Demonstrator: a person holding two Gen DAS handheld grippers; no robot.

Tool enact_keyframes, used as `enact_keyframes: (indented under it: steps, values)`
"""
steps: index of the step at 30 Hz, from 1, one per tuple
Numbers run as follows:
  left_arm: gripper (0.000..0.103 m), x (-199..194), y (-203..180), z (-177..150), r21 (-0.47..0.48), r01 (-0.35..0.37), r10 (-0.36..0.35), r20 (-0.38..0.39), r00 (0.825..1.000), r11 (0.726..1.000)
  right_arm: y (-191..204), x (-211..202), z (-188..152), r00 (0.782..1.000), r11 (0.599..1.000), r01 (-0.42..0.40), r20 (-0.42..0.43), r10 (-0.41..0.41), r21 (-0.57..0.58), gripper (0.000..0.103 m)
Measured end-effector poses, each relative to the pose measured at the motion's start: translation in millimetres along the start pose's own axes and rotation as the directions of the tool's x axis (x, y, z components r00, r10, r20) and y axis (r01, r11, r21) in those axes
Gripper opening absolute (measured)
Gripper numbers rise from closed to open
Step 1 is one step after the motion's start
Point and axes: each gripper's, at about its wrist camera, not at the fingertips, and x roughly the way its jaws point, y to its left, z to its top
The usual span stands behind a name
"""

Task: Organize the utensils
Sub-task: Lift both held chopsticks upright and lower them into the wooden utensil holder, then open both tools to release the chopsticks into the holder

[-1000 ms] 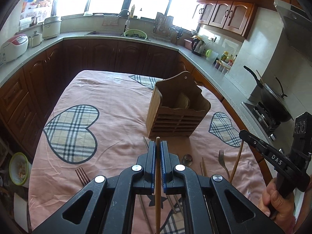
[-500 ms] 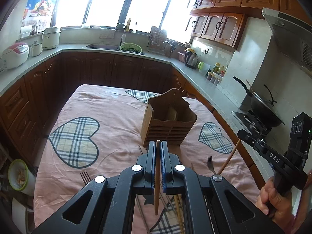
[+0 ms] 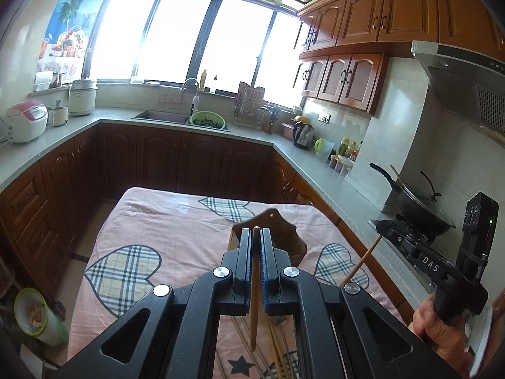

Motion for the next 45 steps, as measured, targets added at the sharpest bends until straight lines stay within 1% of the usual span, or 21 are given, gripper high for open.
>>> enact_keyframes:
  steps: [3, 5, 8, 15, 19, 22, 25, 27, 30, 34, 40, 42, 43, 45]
  values:
    - [0.003, 4.0, -2.5, 10.1, 0.006, 0.002, -0.002, 0.039, 0.999, 1.0, -2.1, 1.5, 15.6, 0.999, 1.0, 0.007, 0.042, -0.007, -0.006, 0.004]
    - [0.003, 9.4, -4.5, 17.4, 0.017, -0.009, 0.008, 0.072, 0.997, 1.0, -2.9, 2.6, 26.8, 0.997, 1.0, 0.018, 0.072, -0.017, -0.009, 0.004]
    - [0.003, 23.9, -4.8, 23.8, 0.016, -0.015, 0.013, 0.103, 0.995, 1.0, -5.2, 9.9, 44.4, 0.994, 1.0, 0.028, 0.108, -0.027, -0.007, 0.004]
    - [0.003, 72.7, 1.9, 38.6, -0.03, -0.02, 0.024, 0.14, 0.99, 0.999, -16.0, 38.7, 77.5, 0.984, 0.998, 0.06, 0.169, -0.062, 0.017, 0.004]
    - [0.003, 111.8, 8.7, 39.3, -0.065, -0.037, 0.046, 0.141, 0.989, 0.997, -28.8, 60.1, 87.4, 0.981, 0.997, 0.066, 0.181, -0.073, 0.044, 0.004]
    - [0.003, 144.0, 13.1, 35.3, -0.087, -0.053, 0.064, 0.127, 0.99, 0.995, -37.2, 77.9, 84.0, 0.981, 0.995, 0.072, 0.178, -0.082, 0.062, 0.004]
    - [0.003, 175.6, 15.5, 23.7, -0.109, -0.06, 0.074, 0.13, 0.989, 0.992, -44.9, 97.0, 72.1, 0.982, 0.995, 0.071, 0.169, -0.083, 0.076, 0.004]
    - [0.003, 193.6, 14.6, 20.7, -0.113, -0.075, 0.089, 0.124, 0.988, 0.991, -49.4, 107.8, 62.8, 0.98, 0.993, 0.084, 0.173, -0.096, 0.078, 0.004]
    - [0.003, 219.5, 8.7, 8.2, -0.108, -0.098, 0.11, 0.119, 0.987, 0.989, -55.9, 124.6, 49.4, 0.984, 0.992, 0.086, 0.151, -0.099, 0.091, 0.004]
    - [0.003, 252.2, 3.9, -4.4, -0.124, -0.087, 0.099, 0.093, 0.991, 0.988, -68.9, 142.1, 32.7, 0.988, 0.988, 0.082, 0.12, -0.098, 0.131, 0.005]
    - [0.003, 280.2, 15.2, -10.3, -0.153, -0.087, 0.096, 0.054, 0.994, 0.984, -85.7, 149.7, 15.6, 0.989, 0.978, 0.077, 0.106, -0.099, 0.192, 0.004]
    - [0.004, 280.9, 17.8, -7.5, -0.151, -0.099, 0.109, 0.063, 0.992, 0.984, -88.3, 150.5, 12.8, 0.99, 0.976, 0.079, 0.102, -0.101, 0.203, 0.005]
    - [0.004, 275.3, 20.9, -6.7, -0.152, -0.101, 0.112, 0.063, 0.992, 0.983, -89.7, 149.7, 12.5, 0.989, 0.975, 0.082, 0.104, -0.106, 0.207, 0.005]
    - [0.004, 273.3, 24.1, -2.8, -0.163, -0.095, 0.106, 0.057, 0.993, 0.982, -90.8, 149.2, 13.1, 0.989, 0.974, 0.08, 0.102, -0.104, 0.211, 0.005]
